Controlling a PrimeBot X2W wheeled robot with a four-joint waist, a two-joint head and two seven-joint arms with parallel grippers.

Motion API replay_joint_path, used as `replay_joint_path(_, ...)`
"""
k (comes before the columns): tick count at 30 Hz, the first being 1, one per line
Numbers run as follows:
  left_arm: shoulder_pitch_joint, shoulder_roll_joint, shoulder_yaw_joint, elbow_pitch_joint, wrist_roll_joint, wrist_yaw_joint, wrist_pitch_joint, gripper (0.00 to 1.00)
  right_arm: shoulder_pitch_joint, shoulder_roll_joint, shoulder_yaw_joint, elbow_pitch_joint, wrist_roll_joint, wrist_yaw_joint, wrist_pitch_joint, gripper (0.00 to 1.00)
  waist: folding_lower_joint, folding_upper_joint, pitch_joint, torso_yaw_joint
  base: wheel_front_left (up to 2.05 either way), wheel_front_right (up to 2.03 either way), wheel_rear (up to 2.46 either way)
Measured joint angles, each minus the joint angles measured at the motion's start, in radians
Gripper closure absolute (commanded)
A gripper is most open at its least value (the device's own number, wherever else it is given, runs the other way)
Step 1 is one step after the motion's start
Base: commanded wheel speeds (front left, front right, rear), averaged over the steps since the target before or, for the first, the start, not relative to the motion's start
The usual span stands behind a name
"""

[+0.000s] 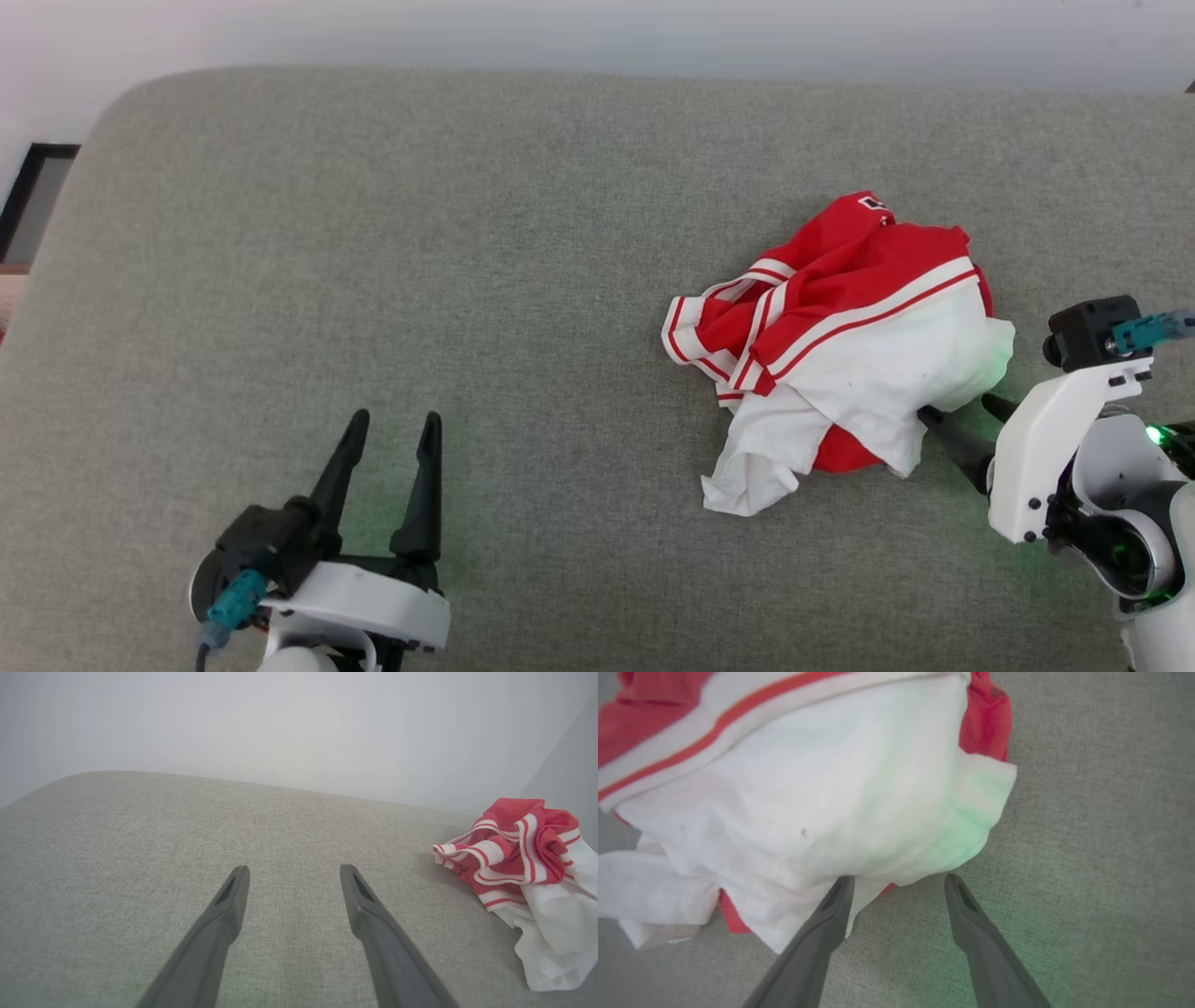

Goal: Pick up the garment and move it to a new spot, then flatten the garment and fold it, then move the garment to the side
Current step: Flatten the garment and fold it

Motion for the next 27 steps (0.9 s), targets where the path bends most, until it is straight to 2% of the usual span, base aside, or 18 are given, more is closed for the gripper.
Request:
replay_joint_path(6, -0.014, -0.003, -0.006, 0.000, -0.001, 0.000, 0.000, 0.00, -0.019, 0.023, -0.014, 0.027, -0.007, 0.000, -0.005, 0.00, 0.0000, 0.0000, 0.016, 0.003, 0.00, 0.00, 0.00)
replay_joint_path(7, -0.015, -0.003, -0.007, 0.001, -0.001, 0.000, 0.000, 0.00, -0.021, 0.026, -0.012, 0.030, -0.007, 0.000, -0.005, 0.11, 0.0000, 0.0000, 0.019, 0.004, 0.00, 0.00, 0.00)
replay_joint_path(8, -0.016, -0.004, -0.007, 0.002, -0.002, 0.000, 0.000, 0.00, -0.024, 0.028, -0.010, 0.033, -0.007, 0.000, -0.005, 0.54, 0.0000, 0.0000, 0.021, 0.005, 0.00, 0.00, 0.00)
replay_joint_path(9, -0.016, -0.004, -0.007, 0.002, -0.002, 0.000, 0.000, 0.00, -0.029, 0.029, -0.007, 0.033, -0.006, 0.000, -0.005, 0.77, 0.0000, 0.0000, 0.023, 0.005, 0.00, 0.00, 0.00)
replay_joint_path(10, -0.016, -0.004, -0.006, 0.003, -0.002, 0.000, 0.000, 0.00, -0.031, 0.029, -0.006, 0.033, -0.005, 0.000, -0.008, 0.91, 0.0000, 0.0000, 0.024, 0.006, 0.00, 0.00, 0.00)
replay_joint_path(11, -0.017, -0.004, -0.005, 0.003, -0.002, 0.000, 0.000, 0.00, -0.032, 0.028, -0.005, 0.033, -0.005, 0.000, -0.009, 1.00, 0.0000, 0.0000, 0.025, 0.006, 0.00, 0.00, 0.00)
replay_joint_path(21, -0.016, -0.002, 0.014, 0.007, -0.002, 0.000, 0.000, 0.00, -0.023, 0.013, -0.011, -0.002, 0.004, 0.000, -0.050, 1.00, 0.0000, -0.0001, 0.018, -0.019, 0.00, 0.00, 0.00)
replay_joint_path(27, -0.015, 0.003, 0.016, 0.006, -0.002, 0.000, 0.000, 0.00, 0.019, -0.002, -0.071, -0.041, 0.011, 0.000, -0.062, 1.00, 0.0000, 0.0000, 0.009, -0.046, 0.00, 0.00, 0.00)
